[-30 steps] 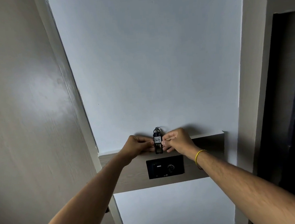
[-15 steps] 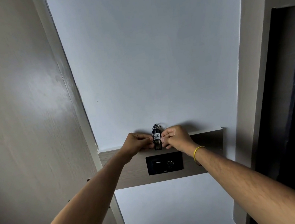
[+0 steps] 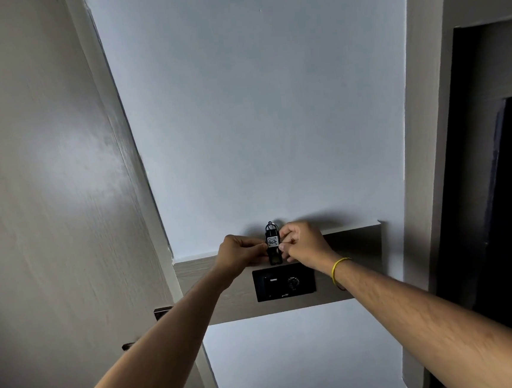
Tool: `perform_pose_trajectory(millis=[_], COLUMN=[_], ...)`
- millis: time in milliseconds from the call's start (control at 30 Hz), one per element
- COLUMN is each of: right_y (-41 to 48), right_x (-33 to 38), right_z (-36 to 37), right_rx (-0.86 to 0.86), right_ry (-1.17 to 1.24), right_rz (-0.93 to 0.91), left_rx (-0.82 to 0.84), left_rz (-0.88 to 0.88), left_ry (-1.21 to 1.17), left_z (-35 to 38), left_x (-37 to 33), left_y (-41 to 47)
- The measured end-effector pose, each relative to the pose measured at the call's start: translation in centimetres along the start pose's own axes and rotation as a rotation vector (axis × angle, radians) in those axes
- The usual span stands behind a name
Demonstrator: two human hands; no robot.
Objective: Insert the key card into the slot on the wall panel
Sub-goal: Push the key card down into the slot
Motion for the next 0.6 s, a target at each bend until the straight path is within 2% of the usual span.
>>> perform_pose_trajectory(millis=[600], right_y=[-3.1], right_x=[-2.2], right_z=[2.6], right_rx=[-0.163], right_ry=[-0.101], right_rz=[-0.117], left_rx=[-0.107], left_rz=[0.026], left_ry=[0.199], left_z=[0.0], left_x=[3.0], left_y=[-2.9])
Point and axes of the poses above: each hand's wrist, its own y-axis towards the middle knuckle, its own z-axis out of the palm, x = y × z, the point moved 9 cm from there along y, towards the middle knuckle, and after that the axes turned 7 degrees about z, right-handed, at the moved point
